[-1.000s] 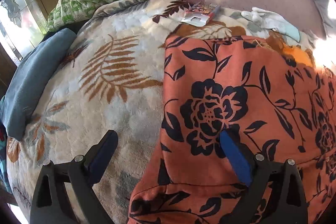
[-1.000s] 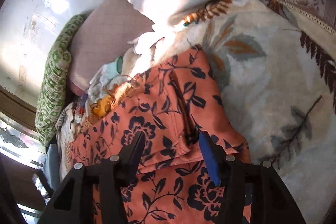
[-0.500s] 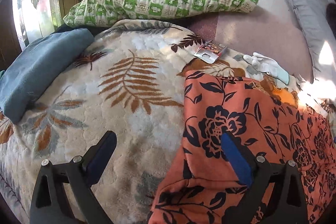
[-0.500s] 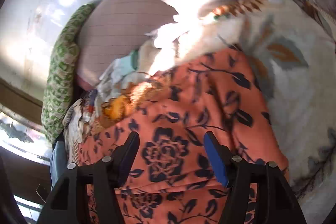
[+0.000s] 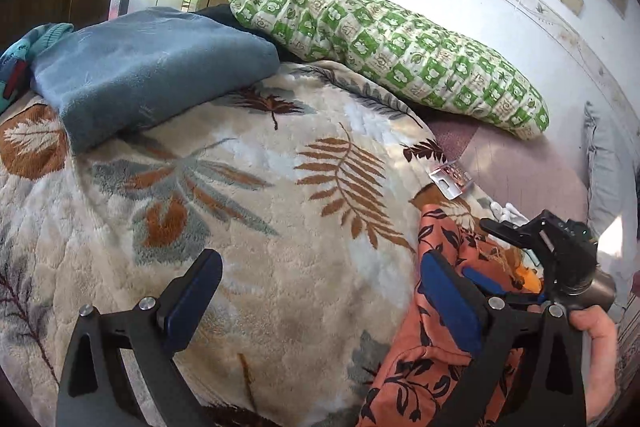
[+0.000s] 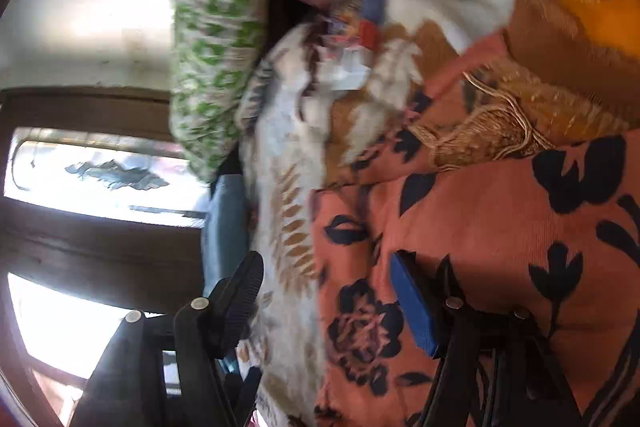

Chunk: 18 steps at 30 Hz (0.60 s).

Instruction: Fold small clothes

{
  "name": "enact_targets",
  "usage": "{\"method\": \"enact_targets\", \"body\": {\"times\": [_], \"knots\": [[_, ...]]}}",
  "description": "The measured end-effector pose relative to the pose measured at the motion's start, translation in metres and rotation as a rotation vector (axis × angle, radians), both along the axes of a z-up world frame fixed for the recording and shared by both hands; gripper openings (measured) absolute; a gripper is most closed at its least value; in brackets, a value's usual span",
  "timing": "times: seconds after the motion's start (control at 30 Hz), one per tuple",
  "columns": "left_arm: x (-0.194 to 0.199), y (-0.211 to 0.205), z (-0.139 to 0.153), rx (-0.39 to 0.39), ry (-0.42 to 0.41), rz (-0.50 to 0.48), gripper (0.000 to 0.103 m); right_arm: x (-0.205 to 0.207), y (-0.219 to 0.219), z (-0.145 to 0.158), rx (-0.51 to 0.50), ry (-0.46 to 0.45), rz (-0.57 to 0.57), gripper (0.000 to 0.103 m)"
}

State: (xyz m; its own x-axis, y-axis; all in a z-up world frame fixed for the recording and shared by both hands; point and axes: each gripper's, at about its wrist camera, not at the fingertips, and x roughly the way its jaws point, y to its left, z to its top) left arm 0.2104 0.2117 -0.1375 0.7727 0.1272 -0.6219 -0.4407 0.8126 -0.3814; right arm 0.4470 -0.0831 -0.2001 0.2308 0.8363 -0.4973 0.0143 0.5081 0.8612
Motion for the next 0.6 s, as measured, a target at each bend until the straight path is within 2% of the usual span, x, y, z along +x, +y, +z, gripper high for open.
{"method": "enact_targets", "body": {"times": [0.03,0.13,0.17,0.2,0.23,0.27,0.3,0.33,0.4,0.47,0.53,0.6], "knots": [[-0.001,0.001,0.001,-0.001,0.001,0.001,0.1,-0.002,-0.002,0.001,0.024,-0.002,-0.054,0.066],[-0.001,0.005,0.001,-0.039,-0.012,0.005,0.1,-0.008,0.005,0.025,-0.026,-0.041,-0.029,0.068],[-0.001,0.003,0.001,-0.041,-0.015,-0.002,0.1,-0.011,0.006,0.033,-0.008,-0.059,-0.046,0.069],[0.0,0.002,0.002,-0.035,-0.017,-0.007,0.1,-0.011,0.004,0.038,0.022,-0.078,-0.058,0.075],[0.0,0.0,0.003,-0.02,-0.02,-0.01,0.1,-0.011,0.009,0.037,0.003,-0.104,-0.059,0.079],[0.0,0.0,0.003,-0.004,-0.019,-0.012,0.1,-0.006,0.013,0.03,-0.106,-0.093,-0.053,0.081],[0.0,0.0,0.003,0.006,-0.016,-0.01,0.1,-0.003,0.019,0.015,-0.148,-0.064,-0.018,0.079],[0.0,0.001,0.002,0.006,-0.011,-0.008,0.1,-0.005,0.012,0.016,-0.13,-0.089,-0.035,0.079],[0.0,0.003,-0.001,-0.012,-0.003,-0.004,0.1,-0.01,0.009,0.031,-0.13,-0.077,-0.039,0.079],[0.001,0.001,-0.001,-0.012,-0.002,-0.005,0.1,-0.017,0.004,0.05,-0.177,-0.13,-0.01,0.079],[0.002,-0.005,-0.001,0.019,-0.005,-0.013,0.1,-0.023,-0.012,0.062,-0.226,-0.19,-0.028,0.079],[0.004,-0.01,-0.001,0.042,-0.001,-0.029,0.1,-0.024,-0.045,0.044,-0.312,-0.163,-0.112,0.079]]}}
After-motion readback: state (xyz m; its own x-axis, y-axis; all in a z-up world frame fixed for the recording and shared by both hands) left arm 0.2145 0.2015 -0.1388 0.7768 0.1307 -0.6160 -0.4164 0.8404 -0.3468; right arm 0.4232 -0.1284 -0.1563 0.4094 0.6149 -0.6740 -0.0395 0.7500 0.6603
